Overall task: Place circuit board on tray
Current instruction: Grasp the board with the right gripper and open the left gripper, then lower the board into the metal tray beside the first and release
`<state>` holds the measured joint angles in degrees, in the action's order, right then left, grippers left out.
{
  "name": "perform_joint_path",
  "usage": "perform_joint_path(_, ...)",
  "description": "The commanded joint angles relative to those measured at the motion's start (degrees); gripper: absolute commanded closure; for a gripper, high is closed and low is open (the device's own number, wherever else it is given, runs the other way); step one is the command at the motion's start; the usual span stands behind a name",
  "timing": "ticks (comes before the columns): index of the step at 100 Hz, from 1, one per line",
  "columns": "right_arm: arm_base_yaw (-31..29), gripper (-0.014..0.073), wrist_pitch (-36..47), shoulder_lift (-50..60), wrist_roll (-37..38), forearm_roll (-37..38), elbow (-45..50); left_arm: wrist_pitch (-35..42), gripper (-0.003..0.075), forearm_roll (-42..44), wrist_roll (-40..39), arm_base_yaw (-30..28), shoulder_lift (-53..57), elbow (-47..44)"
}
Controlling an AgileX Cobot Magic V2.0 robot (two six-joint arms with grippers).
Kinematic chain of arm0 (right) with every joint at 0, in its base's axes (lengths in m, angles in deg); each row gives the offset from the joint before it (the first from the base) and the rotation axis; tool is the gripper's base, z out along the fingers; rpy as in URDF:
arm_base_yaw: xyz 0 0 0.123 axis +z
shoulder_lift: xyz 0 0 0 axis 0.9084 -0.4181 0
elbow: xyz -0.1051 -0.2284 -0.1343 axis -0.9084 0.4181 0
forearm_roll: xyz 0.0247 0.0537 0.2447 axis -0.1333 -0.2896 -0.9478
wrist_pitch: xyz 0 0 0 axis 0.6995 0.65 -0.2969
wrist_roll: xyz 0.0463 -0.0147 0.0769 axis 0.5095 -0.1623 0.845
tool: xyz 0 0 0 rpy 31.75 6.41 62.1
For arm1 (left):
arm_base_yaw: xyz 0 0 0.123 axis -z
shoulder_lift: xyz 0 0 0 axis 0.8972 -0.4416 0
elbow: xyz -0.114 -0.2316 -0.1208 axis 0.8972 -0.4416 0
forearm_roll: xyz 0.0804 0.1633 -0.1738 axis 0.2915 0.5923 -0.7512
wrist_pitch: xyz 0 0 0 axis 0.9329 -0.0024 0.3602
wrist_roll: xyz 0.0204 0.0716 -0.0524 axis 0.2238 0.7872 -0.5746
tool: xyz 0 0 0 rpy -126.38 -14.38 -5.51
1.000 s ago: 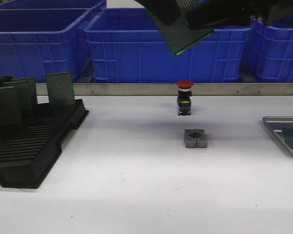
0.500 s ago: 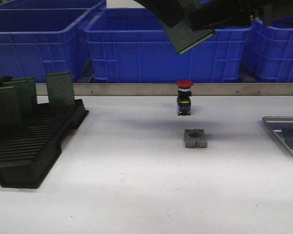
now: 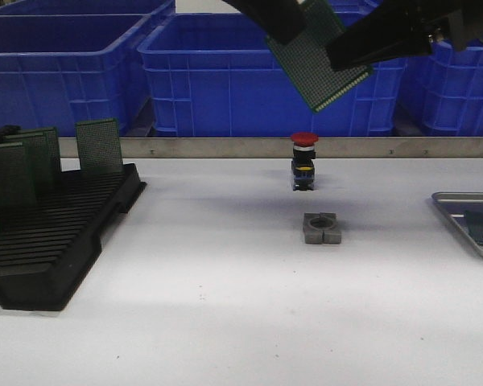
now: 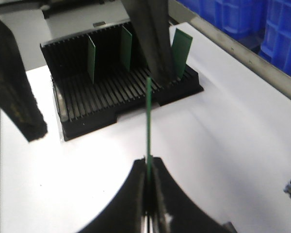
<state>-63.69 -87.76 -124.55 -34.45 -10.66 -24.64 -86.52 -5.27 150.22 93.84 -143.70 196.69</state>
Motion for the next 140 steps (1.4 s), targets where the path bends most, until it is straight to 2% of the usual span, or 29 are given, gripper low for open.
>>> perform_joint_path(1, -0.7, 0.0602, 0.8, 3.5, 5.0, 0.7, -1.5, -1.9, 0.0204, -3.5, -0.6, 0.5, 3.6, 1.5)
perform_joint_path(21, -5.5, 0.0602, 0.7, 4.9, 15.3, 4.1, -1.5, -1.9, 0.0204, -3.5, -0.6, 0.5, 3.6, 1.5)
perform_joint_path(68, -24.6, 0.0602, 0.2, 2.9, 40.7, 6.9, -0.7, -1.9, 0.0204, -3.5, -0.6, 0.5, 3.6, 1.5)
perform_joint_path(89, -28.4, 0.0602, 0.3, -2.4, 42.1, 7.0, 0.4, -1.9, 0.0204, -3.6, -0.6, 0.5, 3.6, 1.5)
perform_joint_path(118, -28.4, 0.0602, 1.5, -11.5, 42.1, 5.3, 0.4, -1.9, 0.0204, -4.0, -0.6, 0.5, 3.6, 1.5)
perform_joint_path(140, -28.4, 0.0602, 3.4, -14.6, 42.1, 4.2, 0.4, -1.9, 0.0204, -4.0, -0.6, 0.5, 3.6, 1.5)
